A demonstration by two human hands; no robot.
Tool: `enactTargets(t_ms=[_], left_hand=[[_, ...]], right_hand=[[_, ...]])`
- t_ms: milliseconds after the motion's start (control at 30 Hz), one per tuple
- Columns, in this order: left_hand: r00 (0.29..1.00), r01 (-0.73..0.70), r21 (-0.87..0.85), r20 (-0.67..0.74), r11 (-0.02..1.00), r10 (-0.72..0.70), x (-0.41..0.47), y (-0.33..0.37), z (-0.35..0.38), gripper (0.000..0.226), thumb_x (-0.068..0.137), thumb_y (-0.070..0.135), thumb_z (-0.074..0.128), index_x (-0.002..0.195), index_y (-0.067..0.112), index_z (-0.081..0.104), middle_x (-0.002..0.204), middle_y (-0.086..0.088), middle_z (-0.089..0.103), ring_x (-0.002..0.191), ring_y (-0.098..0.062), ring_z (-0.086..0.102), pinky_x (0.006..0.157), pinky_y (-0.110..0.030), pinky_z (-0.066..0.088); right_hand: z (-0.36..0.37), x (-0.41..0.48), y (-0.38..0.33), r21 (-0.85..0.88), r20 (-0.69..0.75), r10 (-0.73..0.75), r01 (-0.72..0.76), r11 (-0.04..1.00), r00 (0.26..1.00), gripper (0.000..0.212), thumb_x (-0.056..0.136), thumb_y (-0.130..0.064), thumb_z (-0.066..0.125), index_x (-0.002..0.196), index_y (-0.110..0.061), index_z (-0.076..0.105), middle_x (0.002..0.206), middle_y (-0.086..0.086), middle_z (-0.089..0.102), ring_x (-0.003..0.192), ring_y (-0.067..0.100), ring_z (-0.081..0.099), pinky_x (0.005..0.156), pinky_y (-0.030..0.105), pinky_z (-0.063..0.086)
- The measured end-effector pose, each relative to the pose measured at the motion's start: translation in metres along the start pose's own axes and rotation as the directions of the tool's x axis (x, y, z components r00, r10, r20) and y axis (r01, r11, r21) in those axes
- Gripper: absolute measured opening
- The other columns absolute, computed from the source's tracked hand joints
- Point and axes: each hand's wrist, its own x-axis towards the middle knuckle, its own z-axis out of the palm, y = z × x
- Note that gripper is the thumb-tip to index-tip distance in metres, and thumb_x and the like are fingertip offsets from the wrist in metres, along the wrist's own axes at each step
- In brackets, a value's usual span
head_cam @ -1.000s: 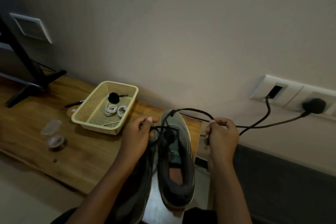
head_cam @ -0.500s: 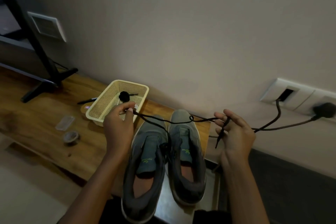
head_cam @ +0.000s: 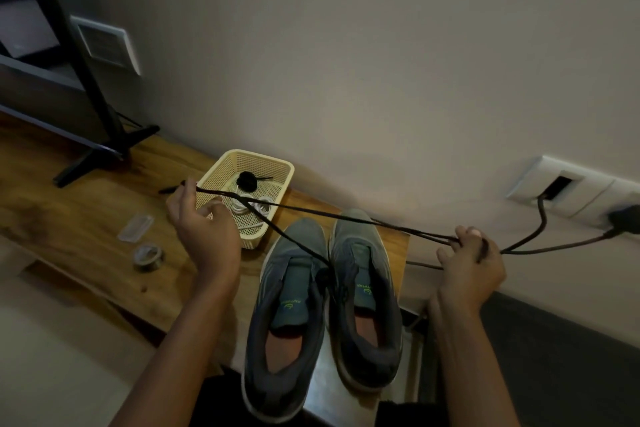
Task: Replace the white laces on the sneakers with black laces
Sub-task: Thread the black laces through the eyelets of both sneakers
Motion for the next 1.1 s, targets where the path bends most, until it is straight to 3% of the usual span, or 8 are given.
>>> enactTargets(t_ms=[133,300,533,667,800,933,1033,1100], left_hand=[[0.998,-0.034,0.017,-0.043,0.999,0.035,0.0,0.004,-0.001,0.048,0.095,-0.001,0.045,0.143,0.008,0.04,0.145,-0.004,0.036,0.099,0.02,0.049,0.077,0.002,0.041],[1.0,0.016,-0.008,-0.023,1.0,-0.016,0.007,0.0,-0.005,0.068,0.091,-0.006,0.046,0.15,0.022,0.025,0.152,-0.005,0.029,0.126,-0.01,0.044,0.081,-0.007,0.043],[0.974,0.067,-0.282,0.228,0.957,-0.001,-0.007,0.015,0.005,0.03,0.088,0.001,0.062,0.116,0.01,0.061,0.095,0.002,0.068,0.085,-0.003,0.066,0.071,-0.011,0.051],[0.908,0.102,-0.221,0.419,0.97,0.0,-0.015,0.013,0.01,0.018,0.088,0.005,0.062,0.096,0.021,0.066,0.089,0.002,0.07,0.078,-0.006,0.068,0.07,-0.015,0.054],[0.816,-0.089,0.092,0.578,0.992,0.02,-0.013,-0.007,0.012,0.024,0.09,0.004,0.059,0.103,0.023,0.065,0.1,0.007,0.068,0.093,-0.007,0.064,0.081,-0.023,0.05],[0.639,-0.351,0.496,0.747,0.794,-0.184,-0.014,-0.036,0.018,0.048,0.086,0.009,0.066,0.13,0.023,0.056,0.127,0.002,0.058,0.118,-0.017,0.054,0.1,-0.034,0.043],[0.743,-0.415,0.623,0.652,0.664,-0.148,-0.017,-0.04,0.02,0.02,0.084,0.022,0.068,0.104,0.028,0.07,0.107,0.007,0.069,0.104,-0.015,0.061,0.096,-0.044,0.045],[0.786,-0.38,0.519,0.617,0.766,-0.028,-0.017,-0.035,0.02,0.012,0.088,0.022,0.065,0.097,0.025,0.071,0.097,0.007,0.07,0.094,-0.013,0.063,0.092,-0.042,0.047]], right_hand=[[-0.002,0.007,0.001,-0.035,-0.037,-0.017,0.015,0.999,0.999,0.024,0.098,-0.012,0.046,0.119,-0.008,0.058,0.121,0.008,0.06,0.115,0.021,0.055,0.097,0.041,0.049],[-0.006,0.013,-0.003,-0.038,0.027,0.023,-0.022,0.999,0.999,0.031,0.093,0.001,0.037,0.098,-0.022,0.057,0.092,-0.003,0.056,0.087,0.009,0.053,0.084,0.032,0.042],[0.001,-0.008,-0.005,-0.217,0.633,-0.015,0.196,0.956,0.774,0.041,0.099,-0.017,0.043,0.138,-0.03,0.04,0.12,-0.015,0.057,0.107,-0.017,0.045,0.1,0.011,0.03],[0.008,-0.004,0.016,-0.353,0.651,-0.06,0.371,0.859,0.757,0.028,0.093,-0.024,0.054,0.105,-0.049,0.055,0.112,-0.013,0.059,0.123,0.017,0.047,0.11,0.05,0.03],[0.01,-0.007,0.017,-0.262,0.693,-0.049,0.314,0.912,0.72,0.033,0.087,-0.014,0.055,0.102,-0.042,0.062,0.104,-0.013,0.066,0.115,0.018,0.054,0.106,0.049,0.037],[0.008,-0.01,0.018,-0.442,0.756,0.044,0.461,0.769,0.653,0.042,0.091,-0.027,0.05,0.122,-0.056,0.045,0.118,-0.024,0.056,0.127,0.005,0.037,0.115,0.055,0.002],[0.008,-0.011,0.018,-0.568,0.745,0.087,0.56,0.602,0.662,0.033,0.096,-0.024,0.047,0.124,-0.037,0.056,0.121,-0.017,0.06,0.125,0.007,0.042,0.113,0.051,-0.006],[0.01,-0.012,0.021,-0.611,0.692,0.014,0.575,0.543,0.722,0.024,0.092,-0.021,0.052,0.107,-0.031,0.067,0.109,-0.009,0.066,0.116,0.015,0.051,0.114,0.052,0.007]])
